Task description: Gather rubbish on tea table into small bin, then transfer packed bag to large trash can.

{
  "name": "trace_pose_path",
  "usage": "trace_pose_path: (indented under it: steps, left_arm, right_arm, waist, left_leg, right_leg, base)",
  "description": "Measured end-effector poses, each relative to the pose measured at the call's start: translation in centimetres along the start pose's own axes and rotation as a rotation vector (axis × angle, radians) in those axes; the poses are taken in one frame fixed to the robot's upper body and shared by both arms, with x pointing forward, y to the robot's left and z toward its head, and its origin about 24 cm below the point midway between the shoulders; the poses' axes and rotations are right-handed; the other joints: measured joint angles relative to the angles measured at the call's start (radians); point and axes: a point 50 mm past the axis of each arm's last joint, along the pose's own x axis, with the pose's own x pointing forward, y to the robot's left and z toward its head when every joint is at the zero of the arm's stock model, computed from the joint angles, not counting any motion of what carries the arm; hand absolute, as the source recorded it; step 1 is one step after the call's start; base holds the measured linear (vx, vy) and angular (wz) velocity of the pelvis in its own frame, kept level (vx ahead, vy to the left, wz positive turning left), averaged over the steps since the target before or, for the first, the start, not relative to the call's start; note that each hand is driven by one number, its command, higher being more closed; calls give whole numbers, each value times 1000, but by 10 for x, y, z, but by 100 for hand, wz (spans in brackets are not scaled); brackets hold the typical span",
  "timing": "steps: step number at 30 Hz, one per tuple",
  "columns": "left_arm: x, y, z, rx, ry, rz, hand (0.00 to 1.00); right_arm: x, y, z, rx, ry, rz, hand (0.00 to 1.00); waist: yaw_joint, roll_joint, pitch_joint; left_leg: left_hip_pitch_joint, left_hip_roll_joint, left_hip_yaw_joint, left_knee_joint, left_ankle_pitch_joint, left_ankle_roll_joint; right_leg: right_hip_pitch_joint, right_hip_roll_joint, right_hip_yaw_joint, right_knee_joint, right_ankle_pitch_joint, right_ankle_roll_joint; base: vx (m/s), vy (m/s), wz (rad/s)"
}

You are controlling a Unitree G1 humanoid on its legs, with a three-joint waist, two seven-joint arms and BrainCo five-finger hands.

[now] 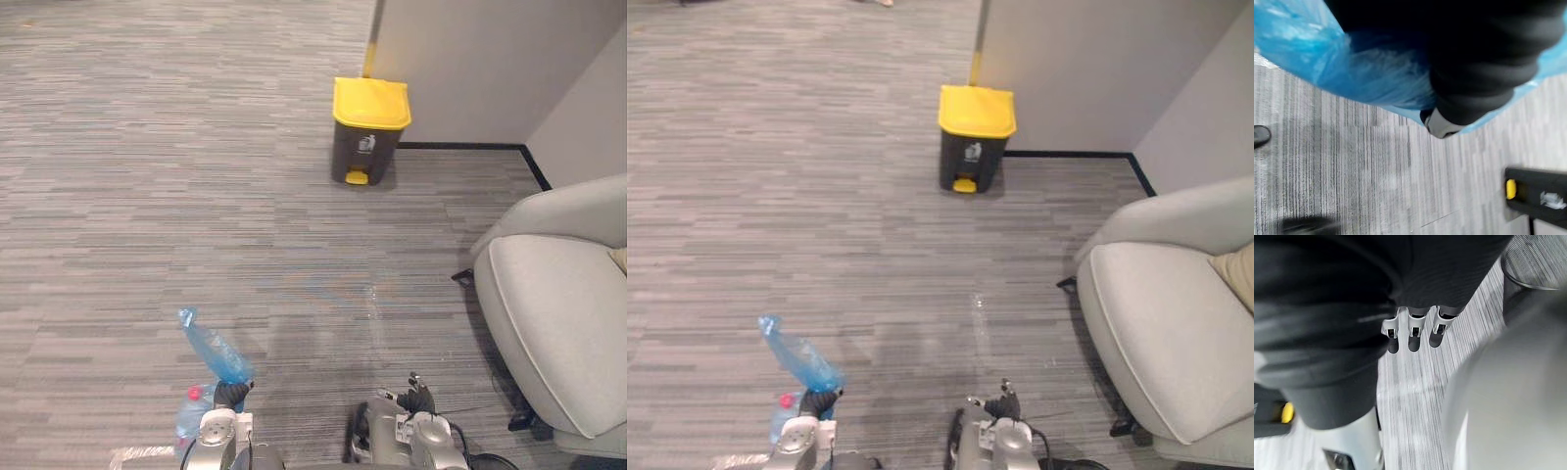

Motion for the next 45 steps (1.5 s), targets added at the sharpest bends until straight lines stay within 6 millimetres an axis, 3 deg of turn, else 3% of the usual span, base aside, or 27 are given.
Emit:
trace_pose_path:
  steps: [2,3,5,8,11,13,14,15,16,18,20,22,23,24,26,28,29,30,31,32,33,34,36,38,40,42,45]
  left_arm:
    - [1,-3,2,-12,-5,-2,100]
    - [1,-3,3,-13,-5,-3,100]
    - [-1,-8,3,-47,-11,-4,100]
    - [-6,-17,4,-82,-28,-23,100]
    - [-9,-23,6,-106,-42,-37,100]
    - [-9,-25,10,-119,-59,-39,100]
    - [-9,-25,11,-128,-62,-38,100]
    - [-10,-27,10,-132,-61,-42,100]
    - [-8,-22,7,-119,-46,-32,100]
    - [-6,-17,11,-111,-59,-19,100]
    - [-6,-17,11,-102,-59,-21,100]
    - [-9,-21,7,-80,-50,-41,100]
    - [-9,-22,6,-74,-47,-46,100]
    - [-9,-23,6,-68,-42,-49,100]
    - [-9,-21,5,-64,-39,-42,100]
    - [-7,-15,6,-61,-39,-11,100]
    - [-6,-10,4,-67,-26,7,100]
    - [-6,-8,3,-65,-23,12,100]
    - [-4,-3,2,-47,-17,18,100]
    - [-3,1,1,-37,-12,27,100]
    - [-2,-4,-1,-46,8,19,100]
    - [-2,-5,-2,-50,10,15,100]
    - [-2,-8,-1,-60,12,13,100]
    - [-1,-7,2,-87,3,25,100]
    - [-6,-7,-2,-127,4,39,100]
    - [-9,-9,-6,-143,13,32,100]
    - [-11,-13,-3,-160,-4,11,100]
  right_arm:
    - [2,-11,1,19,0,-36,0]
    - [2,-11,1,22,1,-37,0]
    - [-1,-5,-3,18,9,-20,0]
    - [-3,4,3,41,-15,2,0]
    - [-3,10,7,54,-27,13,0]
    - [-4,11,4,69,-19,9,0]
    - [-4,9,4,78,-16,-1,0]
    - [-3,0,2,77,-10,-29,0]
    - [-3,5,-3,70,20,-16,0]
    - [-4,5,-5,77,25,-19,0]
    - [-3,6,0,85,6,-17,0]
    - [-4,9,1,90,0,-11,0]
    - [-5,11,-1,92,7,-7,0]
    - [-7,13,-6,91,17,1,0]
    - [-8,14,-7,86,19,9,0]
    - [-7,11,-1,86,-4,1,0]
    - [-6,9,1,82,-13,-2,0]
    - [-5,8,2,79,-14,-2,0]
    - [-4,8,3,70,-18,0,0]
    - [-5,5,-6,58,13,-6,0]
    - [-2,-4,-5,37,15,-24,0]
    - [1,-12,-2,31,10,-44,0]
    - [1,-15,-3,50,17,-61,0]
    - [-1,-12,-6,51,25,-52,0]
    - [-5,-1,-11,58,35,-25,0]
    - [-5,1,-8,67,23,-21,0]
    - [-6,5,-4,80,10,-14,0]
  waist:
    - [-6,23,11]
    - [-7,26,13]
    - [-2,35,20]
    - [19,26,24]
    - [45,13,24]
    - [58,7,24]
    - [59,6,24]
    - [64,23,14]
    - [69,-20,1]
    - [72,-40,-13]
    - [75,-43,-14]
    - [68,-39,-12]
    - [63,-37,-10]
    - [54,-34,-9]
    - [49,-20,-1]
    - [37,-14,4]
    - [29,-8,7]
    - [23,-7,7]
    - [11,-15,5]
    - [3,-37,1]
    - [6,11,2]
    - [15,23,2]
    - [10,31,2]
    - [5,38,11]
    - [27,34,13]
    - [37,20,8]
    - [56,7,10]
  left_leg:
    - [-28,34,-70,144,14,-15]
    - [-34,41,-75,164,15,-17]
    - [-183,126,-140,596,138,-12]
    - [-326,158,-141,841,94,14]
    - [-459,153,-96,748,52,47]
    - [-512,93,-82,498,53,56]
    - [-510,67,-84,394,77,47]
    - [-494,36,-109,204,226,38]
    - [-464,-15,-78,184,218,62]
    - [-468,-36,-53,227,161,88]
    - [-436,-42,-19,253,97,103]
    - [-331,-63,20,207,55,110]
    - [-286,-68,25,193,38,113]
    - [-223,-70,30,170,21,115]
    - [-145,-68,35,116,13,108]
    - [-72,-52,37,63,0,86]
    - [-36,-34,36,41,0,86]
    - [-26,-27,33,36,0,86]
    - [-3,-26,8,21,0,84]
    - [18,-40,-17,14,-6,67]
    - [35,-7,-48,0,-7,48]
    - [34,0,-80,6,33,18]
    - [28,16,-117,81,65,-18]
    - [-76,76,-164,392,125,-25]
    - [-230,144,-167,737,89,-5]
    - [-307,146,-129,757,55,15]
    - [-406,131,-65,625,23,52]
  right_leg:
    - [21,5,-24,65,-93,-25]
    - [31,7,-28,64,-96,-26]
    - [194,46,-47,-29,-110,-43]
    - [321,55,-26,-107,-139,-36]
    - [408,46,17,-172,-161,-2]
    - [463,9,37,-204,-184,42]
    - [477,-3,43,-210,-193,58]
    - [492,-3,69,-222,-213,96]
    - [508,-38,133,-251,-207,101]
    - [511,-65,178,-257,-170,121]
    - [489,-91,214,-160,-162,139]
    - [373,-124,249,154,-98,237]
    - [312,-125,257,300,-73,263]
    - [234,-122,235,461,-96,225]
    - [148,-121,164,522,-133,168]
    - [53,-116,48,433,-171,120]
    - [16,-93,-8,296,-169,107]
    - [11,-83,-24,235,-155,101]
    - [7,-59,-43,59,-85,91]
    - [19,-48,-30,-37,46,20]
    - [39,-20,-52,-28,29,17]
    - [36,-15,-43,7,-23,7]
    - [65,-17,-61,34,-79,-5]
    - [168,11,-91,-17,-110,-10]
    - [301,51,-86,-99,-137,-36]
    - [342,51,-76,-124,-152,-32]
    - [411,41,-44,-171,-166,-4]
  base:
    - [494,-202,6]
    - [555,-227,24]
    - [391,-131,9]
    - [375,-22,-24]
    - [381,119,-38]
    - [401,230,-21]
    - [550,352,-27]
    - [548,338,-31]
    - [354,215,-20]
    - [476,240,-18]
    - [495,255,-41]
    - [381,163,-44]
    - [478,108,-27]
    - [386,71,-18]
    - [348,6,-14]
    - [514,-101,-5]
    - [407,-139,8]
    - [418,-193,31]
    - [373,-193,47]
    - [458,-224,41]
    - [471,-197,15]
    - [362,-153,1]
    - [428,-227,13]
    - [444,-254,22]
    - [355,-110,-18]
    - [280,-20,-25]
    - [346,93,-28]
